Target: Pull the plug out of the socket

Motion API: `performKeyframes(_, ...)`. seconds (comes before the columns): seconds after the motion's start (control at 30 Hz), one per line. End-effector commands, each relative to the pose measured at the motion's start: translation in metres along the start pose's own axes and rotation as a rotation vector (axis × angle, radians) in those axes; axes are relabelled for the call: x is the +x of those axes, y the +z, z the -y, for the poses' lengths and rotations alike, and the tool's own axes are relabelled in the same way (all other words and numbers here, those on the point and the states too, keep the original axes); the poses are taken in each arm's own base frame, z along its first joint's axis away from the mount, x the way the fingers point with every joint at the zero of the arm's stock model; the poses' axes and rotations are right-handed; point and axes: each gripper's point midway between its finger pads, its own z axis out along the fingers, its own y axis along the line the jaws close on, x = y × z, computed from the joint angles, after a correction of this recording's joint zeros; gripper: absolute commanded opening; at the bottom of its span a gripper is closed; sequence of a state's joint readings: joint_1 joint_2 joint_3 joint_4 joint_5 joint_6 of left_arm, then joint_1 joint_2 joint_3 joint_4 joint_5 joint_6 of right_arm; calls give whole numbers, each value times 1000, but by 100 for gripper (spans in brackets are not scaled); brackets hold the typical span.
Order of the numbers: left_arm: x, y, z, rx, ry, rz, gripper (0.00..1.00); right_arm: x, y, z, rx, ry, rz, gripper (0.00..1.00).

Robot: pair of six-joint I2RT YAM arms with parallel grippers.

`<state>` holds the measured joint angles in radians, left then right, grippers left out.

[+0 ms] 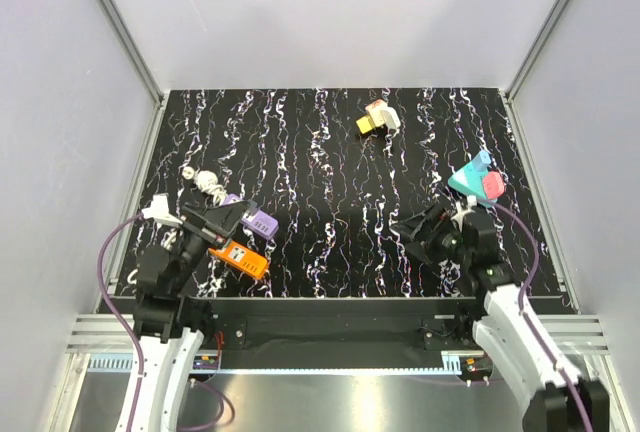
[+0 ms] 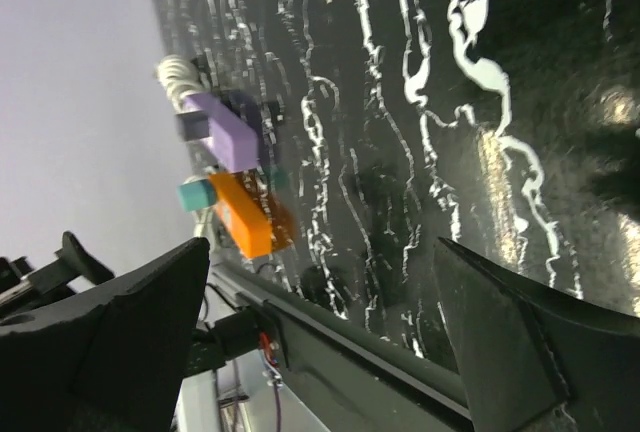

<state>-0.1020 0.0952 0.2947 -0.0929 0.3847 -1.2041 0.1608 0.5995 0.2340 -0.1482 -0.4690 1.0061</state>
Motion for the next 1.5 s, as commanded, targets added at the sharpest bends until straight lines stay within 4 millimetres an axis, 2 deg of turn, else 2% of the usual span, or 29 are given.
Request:
performKeyframes(0.0,3,-7,-39,-265,-3,-35,99,-22,9,-18,-14,-156,27,100)
performKeyframes(0.07,11,-8,-30,-246,110,-136,99,-22,15,-36,-106,-167,-3,100)
performKeyframes(0.1,16,-9,-25,-221,159,-184,99,-20,17,-57,-208,-158,-35,100)
performKeyframes(0.13,19,-11,-7,-164,216,-237,99,-17,19,-56,-235,-128,-49,100)
performKeyframes(0.17,19,-10,-10,-184,255,-259,99,-15,21,-60,-281,-104,-52,100)
performKeyframes(0.2,17,-11,-10,-199,262,-260,99,-22,20,-81,-404,-117,-24,100)
performKeyframes(0.27,15,-13,-8,-225,260,-263,99,-21,24,-86,-453,-141,-38,100)
performKeyframes(0.3,15,-13,-8,-228,256,-263,99,-14,36,-76,-416,-163,-99,100)
performKeyframes(0.33,15,-15,-7,-232,256,-264,99,-17,41,-90,-430,-204,-117,100)
performKeyframes(0.37,15,-15,-7,-238,253,-268,99,-13,48,-91,-419,-222,-142,100)
performKeyframes(0.4,15,-15,-6,-240,251,-271,99,4,59,-89,-409,-272,-193,100)
performKeyframes(0.43,14,-16,-5,-247,248,-272,99,5,65,-103,-428,-315,-200,100)
performKeyframes(0.5,12,-16,-12,-305,235,-276,99,23,84,-99,-393,-402,-250,100)
performKeyframes(0.53,8,-18,-21,-386,222,-273,99,41,89,-117,-433,-461,-289,100)
performKeyframes(0.6,-2,-22,-24,-474,225,-247,99,61,102,-118,-435,-547,-318,100)
performKeyframes(0.63,-6,-29,-37,-568,222,-236,99,82,103,-133,-478,-600,-348,100)
performKeyframes(0.7,-12,-34,-50,-671,210,-230,99,97,117,-131,-467,-708,-330,100)
performKeyframes(0.73,-18,-41,-57,-743,208,-205,99,107,120,-140,-491,-753,-329,100)
performKeyframes(0.77,-19,-42,-63,-792,183,-200,99,129,120,-143,-511,-799,-361,100)
performKeyframes(0.8,-21,-43,-67,-821,173,-187,99,139,132,-134,-494,-859,-363,100)
performKeyframes(0.83,-22,-46,-72,-854,159,-176,99,147,137,-143,-513,-891,-358,100)
performKeyframes(0.87,-21,-45,-75,-873,119,-165,99,168,137,-143,-532,-924,-391,100)
performKeyframes(0.93,-22,-41,-77,-884,103,-157,99,188,154,-137,-514,-1008,-357,100)
performKeyframes(0.97,-25,-41,-79,-895,117,-153,99,197,151,-144,-551,-1033,-355,100)
performKeyframes(1.07,-33,-41,-84,-946,155,-151,99,213,164,-144,-512,-1116,-276,100)
performKeyframes(1.2,-35,-41,-102,-1057,133,-171,99,226,185,-151,-451,-1240,-161,100)
performKeyframes(1.33,-21,-34,-121,-1137,116,-330,99,230,190,-137,-423,-1275,-123,100)
performKeyframes(1.37,-22,-34,-122,-1148,119,-333,99,228,189,-139,-438,-1258,-103,100)
performKeyframes(1.47,-33,-41,-130,-1203,135,-242,99,228,189,-121,-404,-1270,-131,100)
